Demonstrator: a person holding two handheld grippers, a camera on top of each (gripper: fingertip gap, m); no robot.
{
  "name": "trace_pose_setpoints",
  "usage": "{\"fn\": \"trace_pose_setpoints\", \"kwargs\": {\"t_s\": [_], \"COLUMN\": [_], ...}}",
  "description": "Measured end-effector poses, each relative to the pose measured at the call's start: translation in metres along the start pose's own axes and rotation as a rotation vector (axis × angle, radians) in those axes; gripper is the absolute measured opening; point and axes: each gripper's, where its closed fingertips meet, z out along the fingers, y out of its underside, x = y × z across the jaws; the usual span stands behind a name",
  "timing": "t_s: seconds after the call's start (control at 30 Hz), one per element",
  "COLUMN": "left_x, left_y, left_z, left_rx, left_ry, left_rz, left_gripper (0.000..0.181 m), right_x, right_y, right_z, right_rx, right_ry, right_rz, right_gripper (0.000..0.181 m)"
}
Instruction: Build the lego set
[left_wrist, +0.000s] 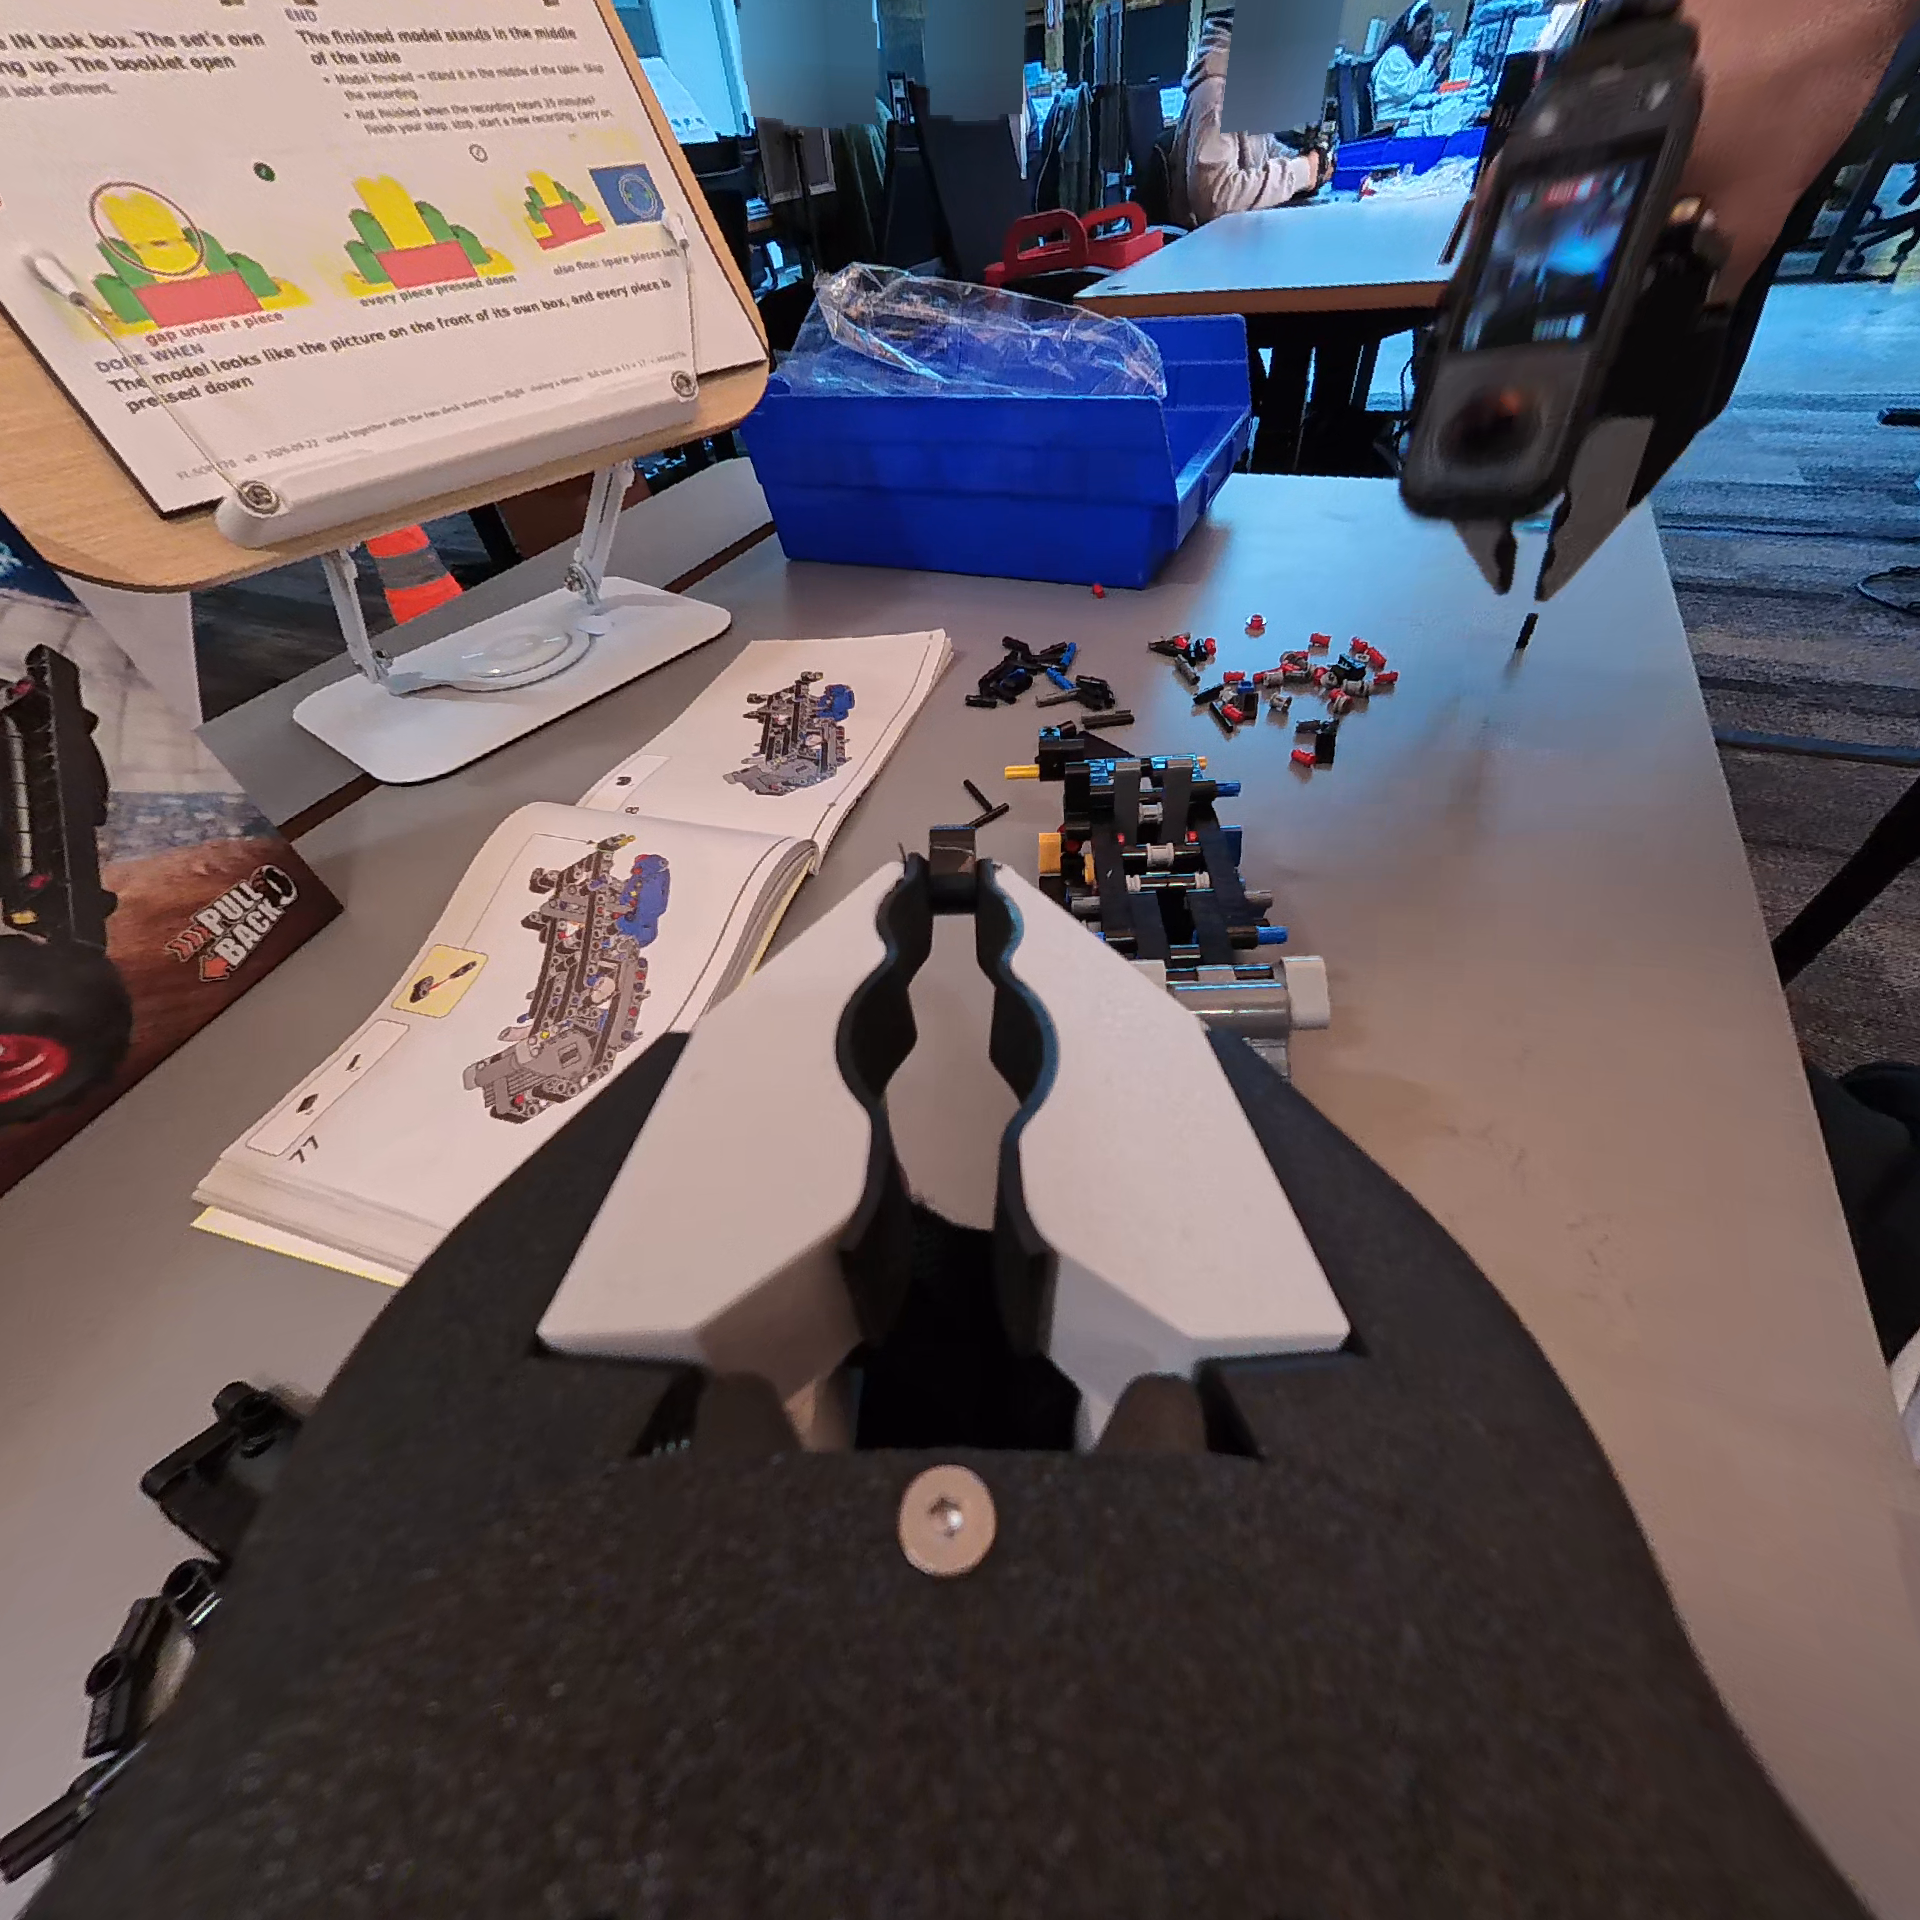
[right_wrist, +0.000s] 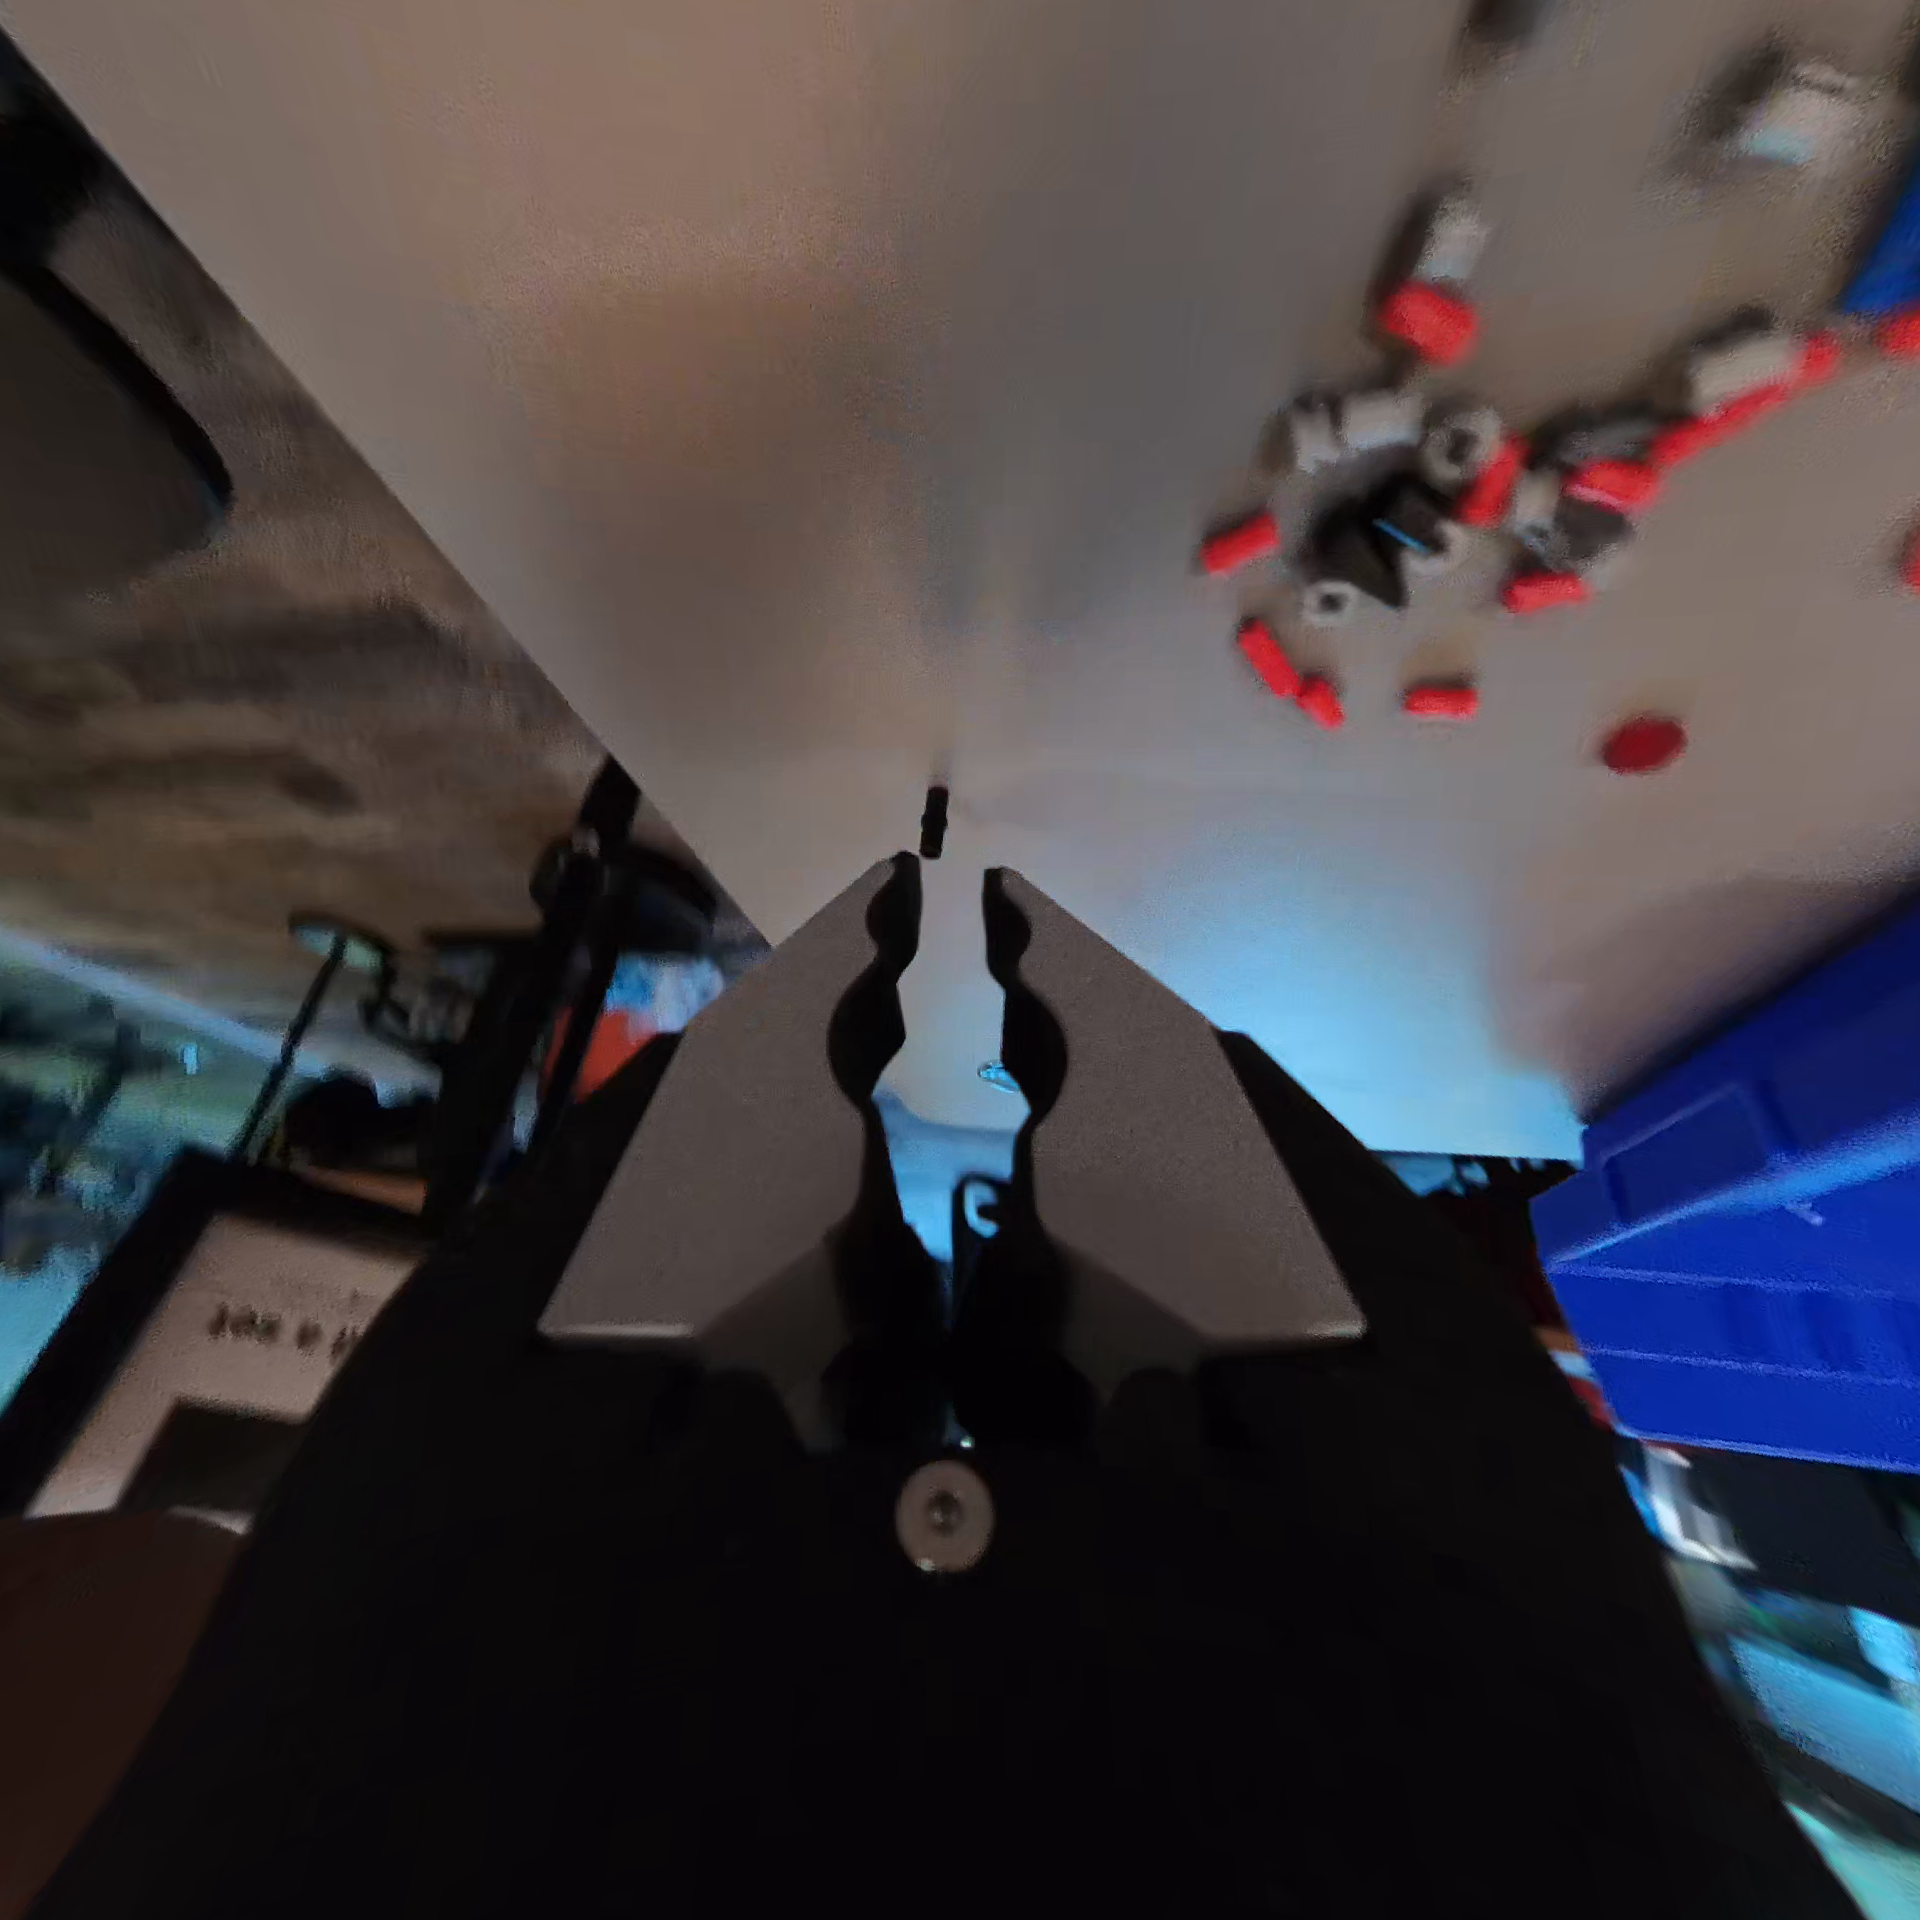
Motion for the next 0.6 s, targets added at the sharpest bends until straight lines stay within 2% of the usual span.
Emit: {"fn": "trace_pose_setpoints", "kwargs": {"t_s": [0.17,0.3,0.47,0.6], "left_x": [0.0,0.002,0.003,-0.001], "left_y": [-0.002,-0.002,0.001,0.002], "left_z": [-0.001,-0.001,0.001,0.001], "left_rx": [0.005,0.003,-0.009,-0.014], "left_ry": [-0.003,0.001,0.003,-0.013], "left_rz": [0.002,0.006,0.018,0.025], "left_gripper": [0.006,0.006,0.006,0.006], "right_x": [0.015,0.007,-0.004,-0.007], "right_y": [-0.001,0.008,0.01,0.005], "right_z": [-0.032,-0.018,-0.002,0.012], "right_rx": [0.506,0.831,0.922,0.887], "right_ry": [0.13,0.184,0.223,0.198], "right_rz": [0.312,0.518,0.569,0.539], "right_gripper": [0.013,0.013,0.017,0.017]}}
